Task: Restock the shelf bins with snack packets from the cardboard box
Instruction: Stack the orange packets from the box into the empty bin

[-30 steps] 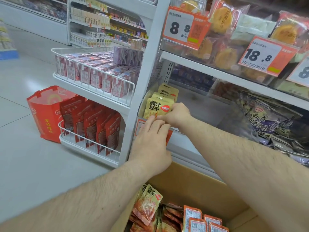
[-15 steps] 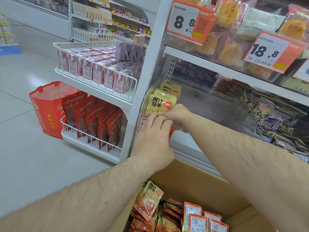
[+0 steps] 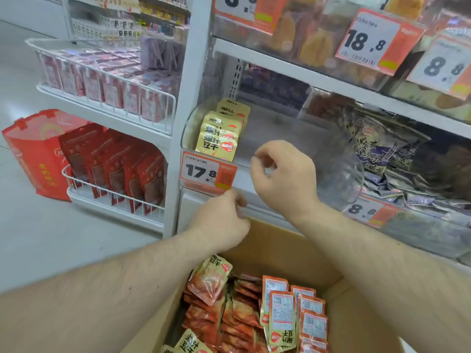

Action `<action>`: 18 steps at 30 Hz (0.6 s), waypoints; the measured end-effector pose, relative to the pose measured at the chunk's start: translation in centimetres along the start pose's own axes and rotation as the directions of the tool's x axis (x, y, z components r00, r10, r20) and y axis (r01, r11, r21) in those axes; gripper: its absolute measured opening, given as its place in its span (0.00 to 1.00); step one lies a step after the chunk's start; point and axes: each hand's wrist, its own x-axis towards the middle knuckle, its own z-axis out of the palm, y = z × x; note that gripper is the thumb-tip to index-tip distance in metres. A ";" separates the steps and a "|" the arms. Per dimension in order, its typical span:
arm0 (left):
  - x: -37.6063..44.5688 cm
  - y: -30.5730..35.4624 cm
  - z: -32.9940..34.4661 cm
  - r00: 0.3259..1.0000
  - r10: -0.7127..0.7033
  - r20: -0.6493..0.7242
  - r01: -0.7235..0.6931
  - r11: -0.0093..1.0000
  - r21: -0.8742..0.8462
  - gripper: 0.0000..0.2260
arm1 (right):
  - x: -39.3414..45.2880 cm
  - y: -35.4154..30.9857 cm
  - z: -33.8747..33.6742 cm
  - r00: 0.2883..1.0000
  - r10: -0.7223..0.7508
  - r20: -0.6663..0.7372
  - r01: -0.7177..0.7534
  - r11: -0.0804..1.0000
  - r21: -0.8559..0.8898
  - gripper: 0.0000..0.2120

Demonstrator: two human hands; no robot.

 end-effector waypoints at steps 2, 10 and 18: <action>-0.1 -0.5 1.4 0.990 -0.055 0.131 0.055 0.998 0.003 0.10 | -4.7 1.1 -1.4 0.999 -0.024 -0.038 0.028 0.992 0.122 0.07; -1.1 -0.5 6.1 0.872 -0.143 0.467 0.110 0.989 0.096 0.12 | -22.7 12.4 1.1 0.282 0.598 0.750 -0.401 0.784 -0.474 0.11; -1.2 -1.6 6.7 0.800 -0.267 0.537 0.224 0.964 0.146 0.11 | -30.3 13.6 2.8 0.163 0.616 0.771 0.037 0.777 -0.629 0.37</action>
